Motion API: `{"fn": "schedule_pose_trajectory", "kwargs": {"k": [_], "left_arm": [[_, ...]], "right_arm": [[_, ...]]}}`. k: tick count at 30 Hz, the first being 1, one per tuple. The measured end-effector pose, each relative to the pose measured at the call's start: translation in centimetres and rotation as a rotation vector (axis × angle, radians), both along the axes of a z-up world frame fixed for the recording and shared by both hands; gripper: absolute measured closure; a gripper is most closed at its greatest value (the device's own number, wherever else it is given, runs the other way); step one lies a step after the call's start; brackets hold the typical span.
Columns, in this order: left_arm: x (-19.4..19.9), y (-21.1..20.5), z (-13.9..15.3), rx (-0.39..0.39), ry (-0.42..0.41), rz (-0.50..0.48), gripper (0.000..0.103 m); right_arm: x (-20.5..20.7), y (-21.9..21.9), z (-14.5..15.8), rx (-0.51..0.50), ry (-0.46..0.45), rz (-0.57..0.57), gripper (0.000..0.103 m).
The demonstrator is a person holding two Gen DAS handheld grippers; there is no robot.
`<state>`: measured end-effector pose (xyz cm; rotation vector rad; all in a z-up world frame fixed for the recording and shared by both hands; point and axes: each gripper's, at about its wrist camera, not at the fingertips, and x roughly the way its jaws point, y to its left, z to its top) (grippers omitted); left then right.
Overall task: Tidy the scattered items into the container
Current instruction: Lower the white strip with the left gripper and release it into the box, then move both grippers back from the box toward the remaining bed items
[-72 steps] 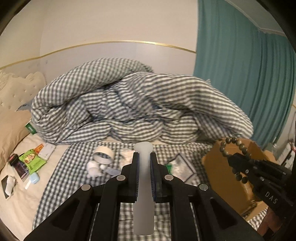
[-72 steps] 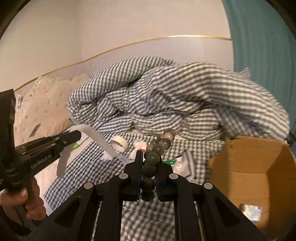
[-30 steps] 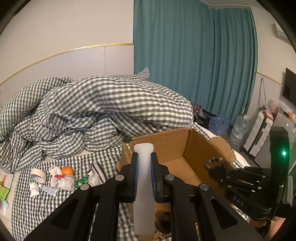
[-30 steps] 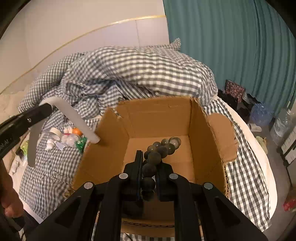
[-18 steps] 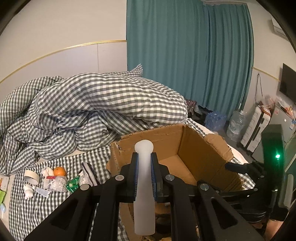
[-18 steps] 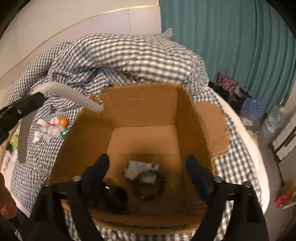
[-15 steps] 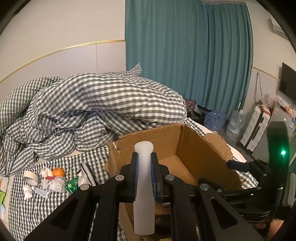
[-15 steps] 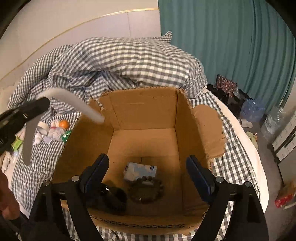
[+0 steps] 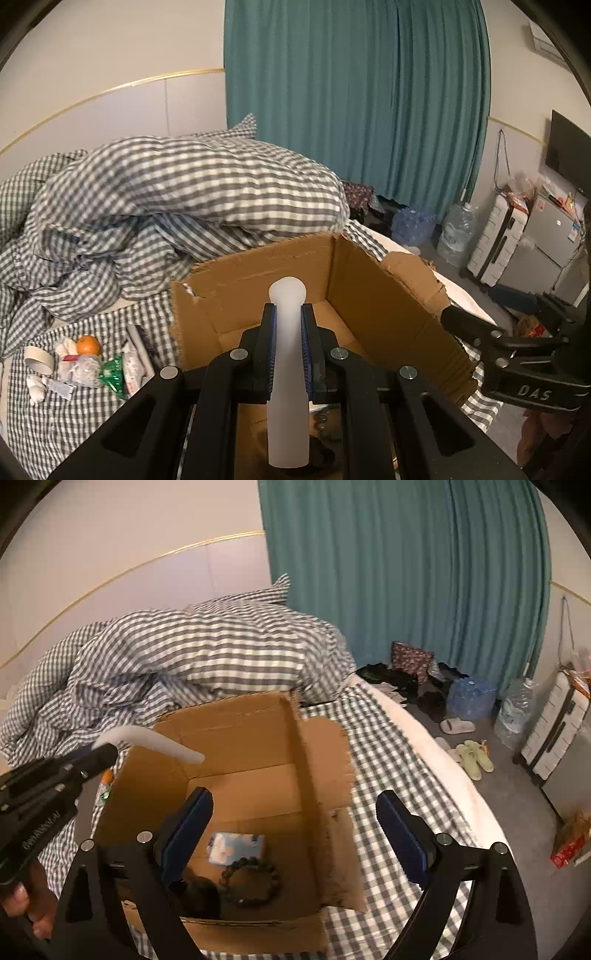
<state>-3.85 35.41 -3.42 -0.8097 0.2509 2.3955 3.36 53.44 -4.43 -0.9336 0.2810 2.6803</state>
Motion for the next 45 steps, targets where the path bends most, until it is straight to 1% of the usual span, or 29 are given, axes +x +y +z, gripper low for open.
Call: {"fn": "schedule_pose_trajectory", "kwargs": {"k": [4, 5, 6, 7, 8, 9, 11, 13, 15, 20, 26, 31, 38, 45], "left_arm": [[-0.1, 1.0, -0.6, -0.016, -0.004, -0.009, 0.087], [-0.1, 1.2, -0.7, -0.019, -0.003, -0.010, 0.085], [-0.1, 1.3, -0.8, -0.021, -0.002, -0.007, 0.078], [-0.2, 1.3, -0.9, -0.026, 0.001, 0.003, 0.075], [-0.1, 1.2, -0.8, -0.025, 0.002, 0.006, 0.064], [-0.1, 1.2, -0.7, -0.025, 0.006, 0.014, 0.044], [0.0, 0.8, -0.4, -0.019, 0.039, 0.043, 0.025], [0.1, 0.4, 0.0, -0.009, 0.055, 0.052, 0.021], [0.0, 0.0, 0.4, -0.003, 0.054, 0.058, 0.013], [-0.2, -1.5, 1.3, 0.015, 0.066, 0.081, 0.009], [-0.3, -4.2, 2.5, 0.030, 0.089, 0.124, 0.000], [-0.6, -7.4, 3.3, 0.031, 0.113, 0.177, 0.000], [-1.6, -13.6, 4.2, 0.043, 0.118, 0.276, 0.000], [-2.3, -20.4, 4.7, 0.048, 0.125, 0.388, 0.000]], "right_arm": [[0.6, 0.8, 0.2, -0.002, 0.020, -0.024, 0.013], [0.6, 0.9, 0.2, -0.004, 0.022, -0.027, 0.013], [0.7, 1.0, 0.2, -0.006, 0.023, -0.028, 0.013], [0.7, 1.1, 0.2, -0.010, 0.025, -0.029, 0.013], [0.7, 1.1, 0.2, -0.010, 0.026, -0.029, 0.013], [0.7, 1.1, 0.2, -0.009, 0.028, -0.030, 0.013], [0.8, 1.1, 0.2, -0.009, 0.024, -0.027, 0.013], [0.8, 0.9, 0.2, -0.007, 0.025, -0.023, 0.013], [0.8, 0.6, 0.4, -0.008, 0.029, -0.021, 0.013], [0.7, -0.2, 1.2, -0.002, 0.049, -0.006, 0.013], [0.4, -2.4, 2.2, 0.012, 0.066, 0.023, 0.012], [-0.5, -5.3, 3.3, 0.037, 0.074, 0.042, 0.008], [-2.4, -10.4, 4.4, 0.074, 0.094, 0.129, 0.000], [-4.7, -16.6, 4.9, 0.107, 0.097, 0.214, 0.000]]}}
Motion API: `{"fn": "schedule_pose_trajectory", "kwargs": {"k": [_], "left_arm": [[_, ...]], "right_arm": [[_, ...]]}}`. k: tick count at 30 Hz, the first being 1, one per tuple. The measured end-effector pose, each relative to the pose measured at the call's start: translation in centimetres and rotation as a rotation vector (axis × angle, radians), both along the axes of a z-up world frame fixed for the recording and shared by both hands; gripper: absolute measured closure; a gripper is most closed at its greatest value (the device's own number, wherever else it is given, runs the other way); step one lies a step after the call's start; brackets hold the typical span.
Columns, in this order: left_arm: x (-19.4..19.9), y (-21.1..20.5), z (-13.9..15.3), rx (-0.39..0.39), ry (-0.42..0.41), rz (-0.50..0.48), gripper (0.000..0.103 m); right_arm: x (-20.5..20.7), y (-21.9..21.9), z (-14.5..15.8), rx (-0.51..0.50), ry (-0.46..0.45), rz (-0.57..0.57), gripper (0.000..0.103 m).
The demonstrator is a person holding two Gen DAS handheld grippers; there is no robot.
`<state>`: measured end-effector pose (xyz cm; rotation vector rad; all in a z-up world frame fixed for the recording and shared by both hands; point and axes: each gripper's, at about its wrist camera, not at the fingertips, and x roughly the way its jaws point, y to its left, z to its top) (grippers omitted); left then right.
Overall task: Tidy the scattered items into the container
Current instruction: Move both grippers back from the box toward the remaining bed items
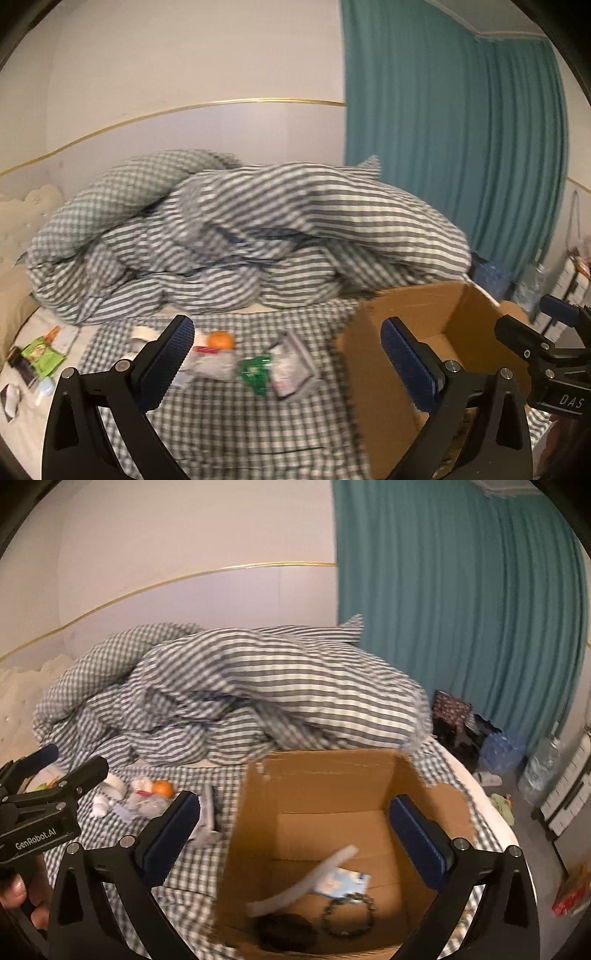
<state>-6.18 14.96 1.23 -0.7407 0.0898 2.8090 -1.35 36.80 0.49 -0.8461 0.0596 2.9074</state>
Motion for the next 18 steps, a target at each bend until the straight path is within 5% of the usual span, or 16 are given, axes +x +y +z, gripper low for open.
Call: {"fn": "schedule_pose_trajectory", "kwargs": {"k": [11, 18], "left_arm": [[-0.9, -10.3, -0.1, 0.025, -0.002, 0.153, 0.000], [-1.1, -15.8, -0.5, -0.029, 0.020, 0.239, 0.000]], "right_arm": [[-3.3, -9.5, 0.1, 0.044, -0.009, 0.138, 0.000], [-4.8, -14.5, -0.4, 0.024, -0.015, 0.225, 0.000]]}}
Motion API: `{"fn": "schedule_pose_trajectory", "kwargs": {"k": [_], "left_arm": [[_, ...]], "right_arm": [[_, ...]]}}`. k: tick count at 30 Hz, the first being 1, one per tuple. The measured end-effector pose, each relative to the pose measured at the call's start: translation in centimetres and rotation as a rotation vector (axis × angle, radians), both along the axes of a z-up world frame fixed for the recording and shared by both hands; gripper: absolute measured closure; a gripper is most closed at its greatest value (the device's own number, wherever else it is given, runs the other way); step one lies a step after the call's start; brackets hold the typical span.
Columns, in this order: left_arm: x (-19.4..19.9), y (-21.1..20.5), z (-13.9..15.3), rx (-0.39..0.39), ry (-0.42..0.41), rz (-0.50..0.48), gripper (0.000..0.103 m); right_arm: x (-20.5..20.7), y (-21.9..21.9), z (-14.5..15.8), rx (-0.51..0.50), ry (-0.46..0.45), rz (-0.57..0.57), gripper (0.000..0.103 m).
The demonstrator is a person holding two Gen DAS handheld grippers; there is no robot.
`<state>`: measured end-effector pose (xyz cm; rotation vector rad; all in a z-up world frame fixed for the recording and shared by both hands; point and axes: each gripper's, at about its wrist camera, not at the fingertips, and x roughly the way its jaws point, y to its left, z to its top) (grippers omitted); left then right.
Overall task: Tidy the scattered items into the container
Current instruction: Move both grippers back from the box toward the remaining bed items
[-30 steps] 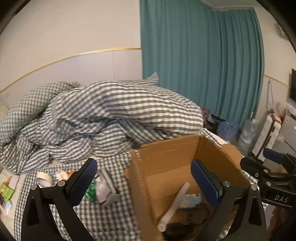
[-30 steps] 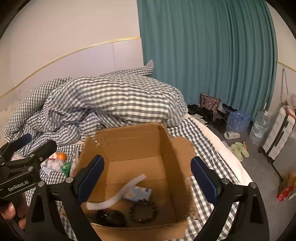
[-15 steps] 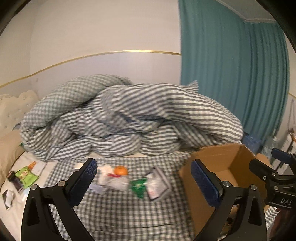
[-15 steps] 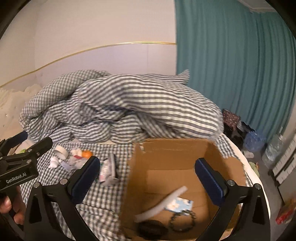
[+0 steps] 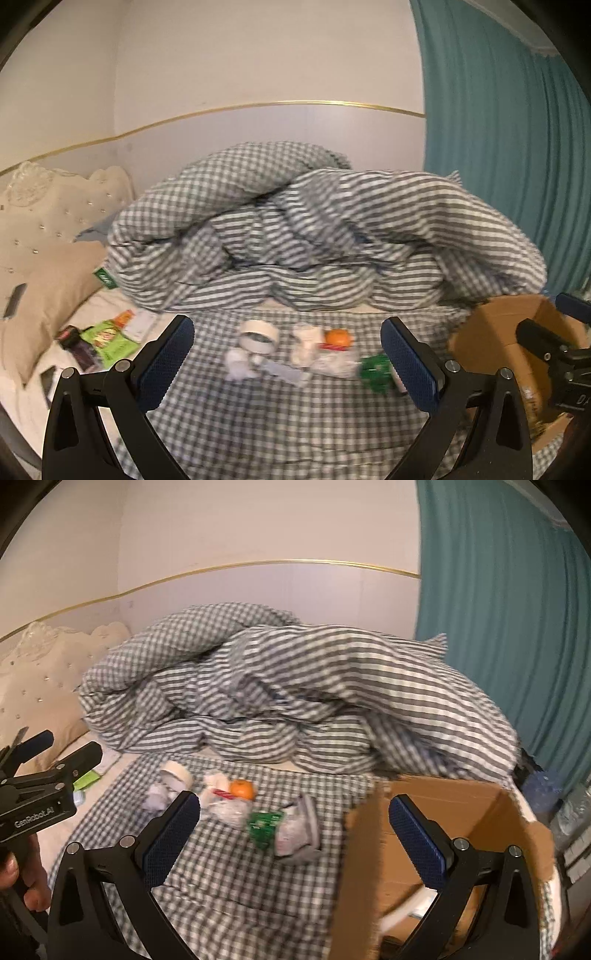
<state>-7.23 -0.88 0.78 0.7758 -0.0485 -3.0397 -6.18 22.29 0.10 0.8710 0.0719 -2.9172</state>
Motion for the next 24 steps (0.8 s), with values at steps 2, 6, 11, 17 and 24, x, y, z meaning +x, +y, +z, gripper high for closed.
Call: {"fn": "schedule_pose_trajectory", "kwargs": {"k": [2, 6, 11, 17, 24], "left_arm": [[-0.1, -1.8, -0.3, 0.003, -0.005, 0.021, 0.000], [-0.6, -4.5, -1.1, 0.016, -0.029, 0.056, 0.000], [-1.3, -6.5, -2.4, 0.006, -0.053, 0.080, 0.000], [-3.3, -8.3, -4.9, 0.019, -0.102, 0.104, 0.000], [-5.9, -9.1, -9.2, 0.013, -0.172, 0.072, 0.000]], "right_arm": [[-0.5, -1.2, -0.4, 0.006, -0.006, 0.015, 0.000], [-1.3, -3.4, -1.2, 0.019, -0.019, 0.041, 0.000], [-2.9, -5.4, -2.4, 0.011, -0.036, 0.070, 0.000], [-4.9, -6.6, -4.6, 0.015, -0.079, 0.078, 0.000], [-7.5, -7.1, -8.3, 0.044, -0.141, 0.088, 0.000]]}}
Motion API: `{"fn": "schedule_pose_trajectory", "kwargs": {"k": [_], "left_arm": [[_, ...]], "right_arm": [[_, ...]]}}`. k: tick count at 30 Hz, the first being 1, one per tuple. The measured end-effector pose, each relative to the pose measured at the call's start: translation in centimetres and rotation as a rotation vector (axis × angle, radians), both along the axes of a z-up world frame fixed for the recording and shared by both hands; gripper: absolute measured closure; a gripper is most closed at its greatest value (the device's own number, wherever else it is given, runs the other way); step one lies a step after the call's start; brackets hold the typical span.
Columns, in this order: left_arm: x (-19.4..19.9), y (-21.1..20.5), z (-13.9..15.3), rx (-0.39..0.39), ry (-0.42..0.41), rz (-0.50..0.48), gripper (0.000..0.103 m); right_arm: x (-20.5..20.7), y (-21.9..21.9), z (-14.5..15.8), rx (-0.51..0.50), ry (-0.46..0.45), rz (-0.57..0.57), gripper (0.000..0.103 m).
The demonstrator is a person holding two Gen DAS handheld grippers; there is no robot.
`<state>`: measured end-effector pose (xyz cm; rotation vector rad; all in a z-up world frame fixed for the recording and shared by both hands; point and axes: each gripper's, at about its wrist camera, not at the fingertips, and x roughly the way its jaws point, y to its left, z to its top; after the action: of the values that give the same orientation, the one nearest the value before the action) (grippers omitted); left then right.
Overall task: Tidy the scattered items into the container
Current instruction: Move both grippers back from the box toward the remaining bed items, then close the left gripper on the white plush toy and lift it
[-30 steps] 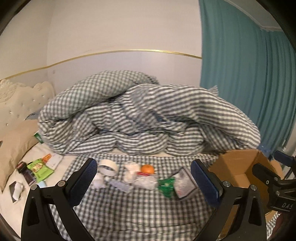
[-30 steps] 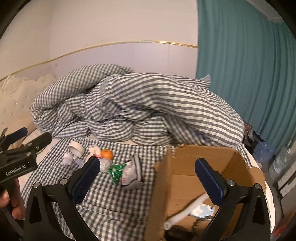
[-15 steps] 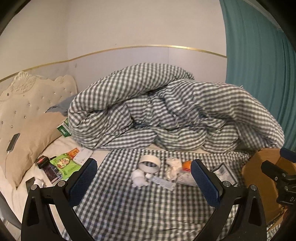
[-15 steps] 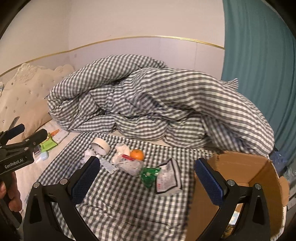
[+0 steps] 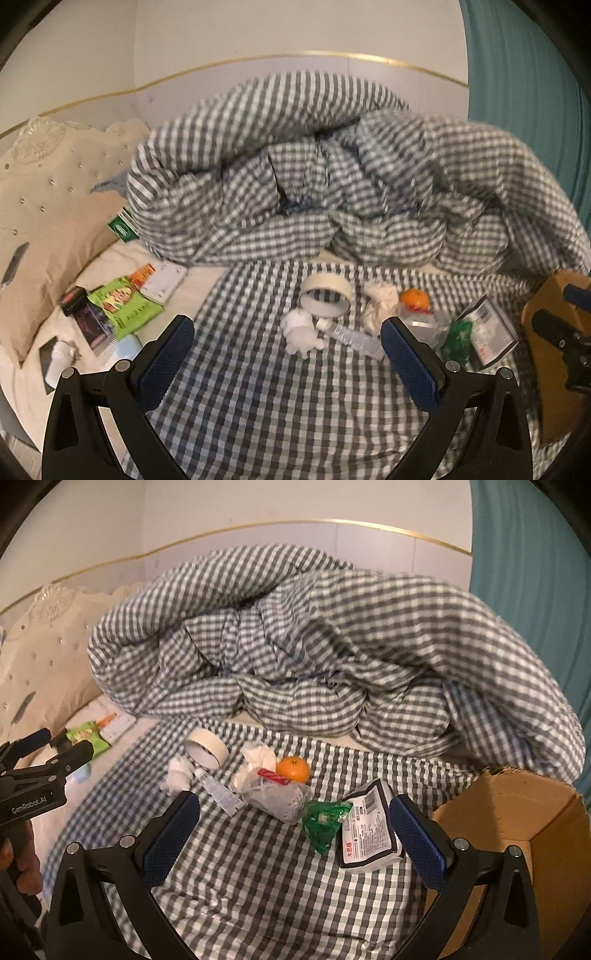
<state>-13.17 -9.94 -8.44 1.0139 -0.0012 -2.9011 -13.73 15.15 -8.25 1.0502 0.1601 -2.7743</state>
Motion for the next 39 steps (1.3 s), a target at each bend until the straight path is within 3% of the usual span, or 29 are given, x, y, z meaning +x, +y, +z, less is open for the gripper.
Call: {"fn": "schedule_pose_trajectory", "kwargs": {"k": [10, 18, 28, 31, 35, 38, 39], "left_arm": [[-4.1, -1.4, -8.1, 0.022, -0.145, 0.000, 0.000], [-8.0, -1.2, -11.0, 0.009, -0.161, 0.001, 0.000], [-12.1, -0.8, -15.3, 0.006, -0.233, 0.070, 0.000], [-12.8, -0.4, -16.3, -0.003, -0.252, 0.068, 0.008], [-13.8, -0.4, -18.1, 0.018, -0.303, 0.065, 0.029], [-13.5, -0.7, -18.1, 0.035, -0.280, 0.069, 0.046], [-13.5, -0.8, -18.0, 0.040, -0.277, 0.069, 0.046]], "right_arm": [[-3.2, -0.3, -4.3, 0.020, -0.075, 0.002, 0.000], [-5.1, -0.2, -6.9, 0.018, -0.120, -0.005, 0.000], [-6.4, 0.9, -8.2, 0.007, -0.134, -0.023, 0.000], [-6.7, 1.3, -8.6, 0.008, -0.136, -0.031, 0.000], [-7.3, 2.4, -9.9, 0.003, -0.158, -0.062, 0.000], [-7.5, 3.3, -10.9, -0.051, -0.189, -0.053, 0.000], [-7.5, 3.4, -11.2, -0.068, -0.194, -0.049, 0.000]]}}
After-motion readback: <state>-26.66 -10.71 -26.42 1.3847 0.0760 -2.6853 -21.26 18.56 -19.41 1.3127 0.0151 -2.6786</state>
